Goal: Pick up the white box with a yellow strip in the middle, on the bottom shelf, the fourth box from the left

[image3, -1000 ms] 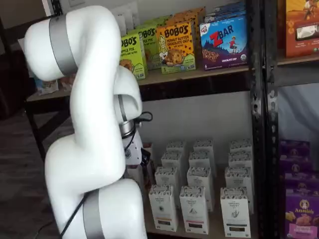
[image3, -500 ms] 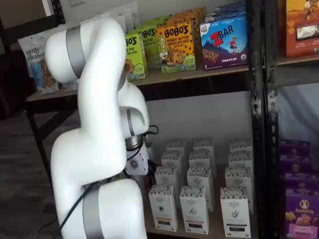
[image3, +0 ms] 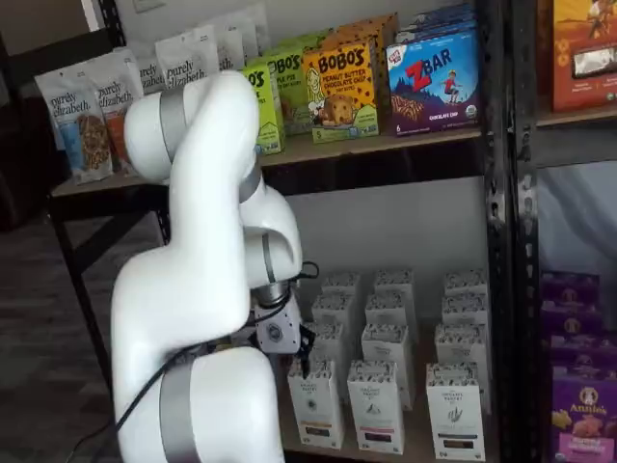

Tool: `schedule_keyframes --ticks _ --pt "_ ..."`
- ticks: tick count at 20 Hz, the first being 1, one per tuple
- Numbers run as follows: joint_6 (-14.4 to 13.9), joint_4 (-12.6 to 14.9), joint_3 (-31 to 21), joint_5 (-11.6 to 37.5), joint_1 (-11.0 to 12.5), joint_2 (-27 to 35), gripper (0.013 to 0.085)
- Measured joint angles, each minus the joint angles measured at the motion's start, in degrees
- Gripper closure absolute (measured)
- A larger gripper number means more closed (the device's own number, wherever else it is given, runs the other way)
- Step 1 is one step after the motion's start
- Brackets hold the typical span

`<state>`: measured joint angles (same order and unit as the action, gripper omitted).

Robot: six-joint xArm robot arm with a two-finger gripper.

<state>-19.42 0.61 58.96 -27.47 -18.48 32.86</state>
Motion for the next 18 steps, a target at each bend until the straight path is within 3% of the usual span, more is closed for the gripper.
schedule_keyframes --ticks 11,15,18 --pt "2.3 1.0 13.5 -0.7 3.2 11.5 0.013" --pt "3.8 0.4 17.2 -1.5 4.1 14.0 0.013" --pt "3.4 1.1 18.7 -1.6 4.4 14.9 0.013"
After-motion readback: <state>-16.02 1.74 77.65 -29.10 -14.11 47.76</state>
